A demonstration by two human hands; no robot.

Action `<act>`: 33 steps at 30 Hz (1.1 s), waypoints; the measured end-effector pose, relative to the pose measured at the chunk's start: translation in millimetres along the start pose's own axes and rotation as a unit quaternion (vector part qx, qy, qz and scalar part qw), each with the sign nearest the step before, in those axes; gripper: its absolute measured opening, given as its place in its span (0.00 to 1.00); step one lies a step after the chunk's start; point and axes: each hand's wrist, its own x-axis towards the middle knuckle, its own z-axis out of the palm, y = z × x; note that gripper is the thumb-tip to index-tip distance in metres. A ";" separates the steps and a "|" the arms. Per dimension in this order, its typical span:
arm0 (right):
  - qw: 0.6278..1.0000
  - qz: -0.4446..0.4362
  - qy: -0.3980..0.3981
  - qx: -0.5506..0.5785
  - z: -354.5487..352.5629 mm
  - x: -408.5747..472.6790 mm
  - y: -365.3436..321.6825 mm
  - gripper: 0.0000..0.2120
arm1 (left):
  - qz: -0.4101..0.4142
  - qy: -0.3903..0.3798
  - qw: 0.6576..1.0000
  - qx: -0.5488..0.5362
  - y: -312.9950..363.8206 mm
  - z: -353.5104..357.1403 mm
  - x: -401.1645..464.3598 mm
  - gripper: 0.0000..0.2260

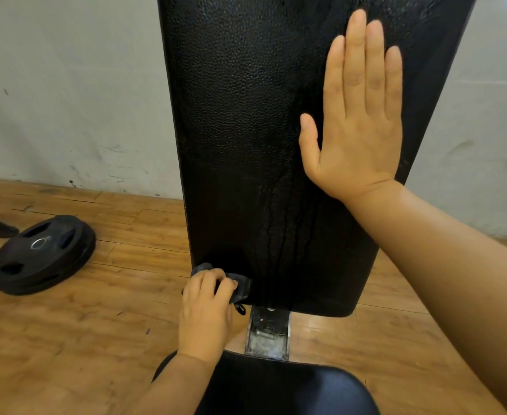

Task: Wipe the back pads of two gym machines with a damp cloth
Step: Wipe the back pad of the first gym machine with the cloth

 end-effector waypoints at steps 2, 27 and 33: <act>1.000 -0.001 -0.002 0.001 0.3 -0.1 -0.3 0.31 | 0.008 -0.003 1.000 0.013 -0.4 1.3 -2.0 0.33; 0.999 0.014 -0.026 0.031 8.6 -48.8 -19.5 0.28 | -0.002 -0.008 1.000 0.012 2.9 -2.0 2.3 0.31; 0.999 0.016 -0.023 0.024 12.1 -49.7 -20.6 0.28 | 0.023 0.043 0.995 -0.084 21.1 -6.6 20.3 0.27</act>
